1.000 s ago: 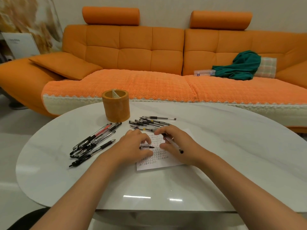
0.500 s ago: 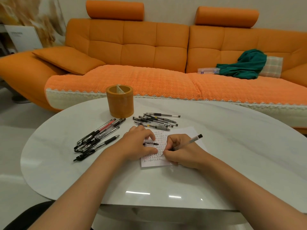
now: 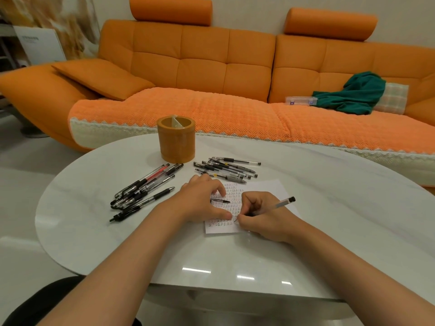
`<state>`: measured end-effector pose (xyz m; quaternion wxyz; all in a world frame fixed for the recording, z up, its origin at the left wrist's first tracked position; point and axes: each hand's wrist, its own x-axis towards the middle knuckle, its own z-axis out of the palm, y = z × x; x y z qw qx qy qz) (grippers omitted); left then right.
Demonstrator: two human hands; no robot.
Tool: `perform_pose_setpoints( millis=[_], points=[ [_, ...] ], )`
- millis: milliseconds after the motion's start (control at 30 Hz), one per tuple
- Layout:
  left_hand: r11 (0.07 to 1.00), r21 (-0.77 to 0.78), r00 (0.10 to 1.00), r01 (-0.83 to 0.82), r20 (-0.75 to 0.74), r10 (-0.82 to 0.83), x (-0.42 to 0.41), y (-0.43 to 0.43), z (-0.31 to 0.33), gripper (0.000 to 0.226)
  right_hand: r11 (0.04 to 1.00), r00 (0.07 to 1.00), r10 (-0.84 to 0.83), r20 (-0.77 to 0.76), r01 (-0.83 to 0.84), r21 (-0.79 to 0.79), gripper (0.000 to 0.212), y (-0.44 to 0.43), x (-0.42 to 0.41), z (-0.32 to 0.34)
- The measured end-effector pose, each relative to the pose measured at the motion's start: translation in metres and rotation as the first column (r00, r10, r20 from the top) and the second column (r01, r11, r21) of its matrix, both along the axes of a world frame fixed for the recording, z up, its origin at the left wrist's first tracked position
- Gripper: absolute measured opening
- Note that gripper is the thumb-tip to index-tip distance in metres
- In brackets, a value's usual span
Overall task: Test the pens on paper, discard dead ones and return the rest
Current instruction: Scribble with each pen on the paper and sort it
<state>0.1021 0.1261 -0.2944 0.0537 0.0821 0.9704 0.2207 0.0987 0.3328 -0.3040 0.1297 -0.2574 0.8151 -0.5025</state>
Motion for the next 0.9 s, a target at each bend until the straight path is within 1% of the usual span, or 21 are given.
perform_pose_setpoints(
  millis=[133, 367, 467, 567, 700, 800, 900],
  points=[
    [1.0, 0.008, 1.0, 0.001, 0.003, -0.001, 0.0003, 0.0005, 0.0004, 0.058, 0.999, 0.999, 0.013, -0.047, -0.011, 0.04, 0.016, -0.0004, -0.0002, -0.0028],
    [1.0, -0.01, 1.0, -0.011, 0.01, 0.011, -0.0004, 0.0015, 0.0004, 0.059, 0.998, 0.996, -0.008, -0.09, 0.013, 0.056, 0.019, 0.0006, 0.0011, -0.0032],
    [1.0, -0.007, 1.0, -0.01, 0.011, 0.01, -0.0009, 0.0011, -0.0006, 0.059, 0.999, 0.996, -0.021, -0.082, 0.025, 0.037, 0.018, 0.0014, 0.0024, -0.0028],
    [1.0, -0.003, 1.0, -0.004, 0.002, 0.004, -0.0013, 0.0005, -0.0016, 0.058, 0.998, 0.996, -0.006, -0.092, 0.011, 0.058, 0.018, 0.0008, 0.003, -0.0029],
    [1.0, 0.0, 1.0, -0.009, 0.006, 0.009, -0.002, 0.0005, -0.0024, 0.058, 0.998, 0.998, 0.015, -0.055, -0.011, 0.059, 0.019, 0.0012, 0.0029, -0.0018],
    [1.0, 0.0, 1.0, -0.011, 0.01, 0.011, -0.0025, 0.0005, -0.0019, 0.058, 0.999, 0.999, -0.01, -0.043, 0.012, 0.033, 0.018, 0.001, 0.0038, -0.0014],
    [1.0, -0.002, 1.0, -0.008, 0.018, 0.008, -0.002, 0.0009, -0.0007, 0.059, 0.999, 0.998, -0.004, -0.064, 0.006, 0.043, 0.018, 0.0002, 0.0038, -0.0018]
  ],
)
